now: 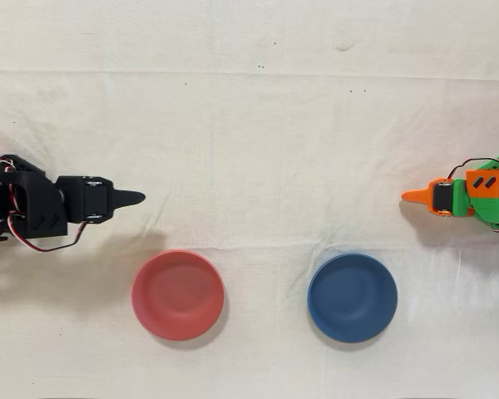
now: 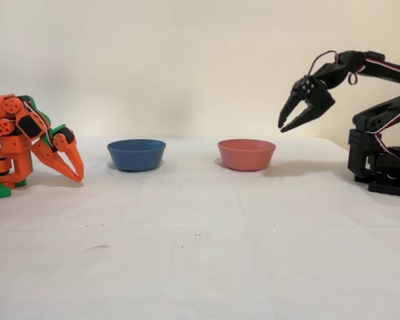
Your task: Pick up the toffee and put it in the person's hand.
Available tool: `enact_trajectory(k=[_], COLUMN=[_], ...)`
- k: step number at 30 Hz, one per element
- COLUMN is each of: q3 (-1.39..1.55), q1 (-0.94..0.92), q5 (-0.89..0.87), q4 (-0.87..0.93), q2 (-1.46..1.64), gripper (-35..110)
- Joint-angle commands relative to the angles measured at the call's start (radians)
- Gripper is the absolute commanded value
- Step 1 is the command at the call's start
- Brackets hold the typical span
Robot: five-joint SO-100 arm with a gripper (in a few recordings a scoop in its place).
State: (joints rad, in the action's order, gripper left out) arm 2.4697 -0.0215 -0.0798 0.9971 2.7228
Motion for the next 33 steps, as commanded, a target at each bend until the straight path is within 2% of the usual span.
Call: enact_trajectory(k=[1,11,33], q3=[0.075,0.339,0.621], q1=[-0.018,-0.015,-0.005], q5=[-0.012,-0.063,-0.074], q4=[-0.015,-0.031,-0.02], q2=[0.094,0.364,0.632], gripper=[0,0,0])
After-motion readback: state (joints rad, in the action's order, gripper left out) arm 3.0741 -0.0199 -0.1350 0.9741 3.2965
